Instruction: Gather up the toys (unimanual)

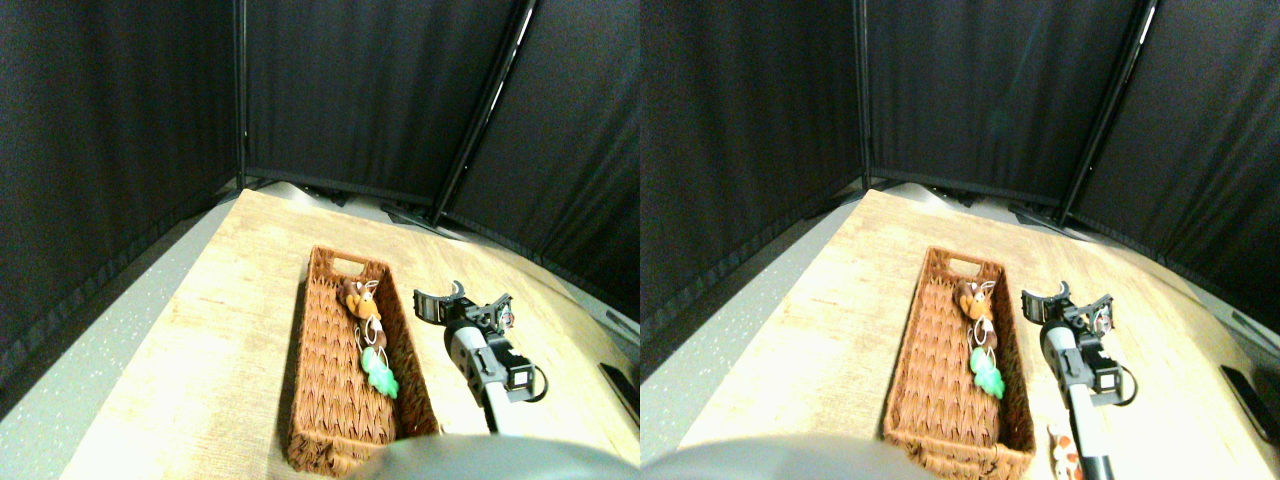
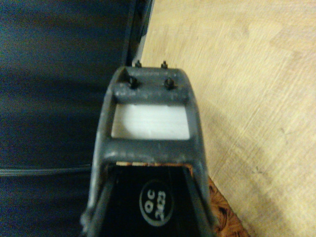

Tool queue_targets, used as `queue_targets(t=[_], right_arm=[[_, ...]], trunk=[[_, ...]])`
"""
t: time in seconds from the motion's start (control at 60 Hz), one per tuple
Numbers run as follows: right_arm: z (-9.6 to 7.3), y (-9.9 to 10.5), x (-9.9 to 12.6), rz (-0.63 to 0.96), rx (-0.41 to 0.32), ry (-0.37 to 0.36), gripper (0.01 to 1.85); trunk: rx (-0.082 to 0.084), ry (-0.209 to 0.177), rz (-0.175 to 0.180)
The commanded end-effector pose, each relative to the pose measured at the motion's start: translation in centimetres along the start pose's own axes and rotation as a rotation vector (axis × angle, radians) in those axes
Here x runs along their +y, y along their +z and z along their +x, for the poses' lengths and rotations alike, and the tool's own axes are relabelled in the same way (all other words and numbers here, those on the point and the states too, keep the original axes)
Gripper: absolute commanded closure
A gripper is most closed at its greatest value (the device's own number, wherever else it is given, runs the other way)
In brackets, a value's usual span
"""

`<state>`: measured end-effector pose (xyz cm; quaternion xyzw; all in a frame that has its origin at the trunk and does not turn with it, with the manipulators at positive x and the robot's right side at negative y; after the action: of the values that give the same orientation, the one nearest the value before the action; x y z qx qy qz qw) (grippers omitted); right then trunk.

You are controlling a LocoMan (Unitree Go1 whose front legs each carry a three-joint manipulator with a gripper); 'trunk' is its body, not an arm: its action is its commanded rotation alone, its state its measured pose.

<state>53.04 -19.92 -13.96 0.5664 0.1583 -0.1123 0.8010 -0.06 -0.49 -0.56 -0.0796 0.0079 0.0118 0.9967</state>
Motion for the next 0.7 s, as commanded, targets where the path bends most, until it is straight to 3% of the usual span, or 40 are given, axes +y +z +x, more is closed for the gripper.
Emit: queue_targets(t=[0.017,0.117,0.333,0.583,0.7], right_arm=[[-1.2,0.9,0.8,-0.018,-0.061,0.035,1.16],[-2.6,2.4,-0.4,-0.004,-0.077,0.026,1.10],[-5.1,3.1,-2.7,0.030,-0.118,-0.012,1.10],[-7.5,3.2,-4.8,-0.046,-0.124,-0.062,1.06],[-8.8,2.8,-6.1,0.004,-0.110,-0.101,1.04]], trunk=[[0.016,-0.053,0.014],[0.026,-0.076,0.034],[0.043,-0.111,0.057],[0.059,-0.136,0.055],[0.066,-0.144,0.051]])
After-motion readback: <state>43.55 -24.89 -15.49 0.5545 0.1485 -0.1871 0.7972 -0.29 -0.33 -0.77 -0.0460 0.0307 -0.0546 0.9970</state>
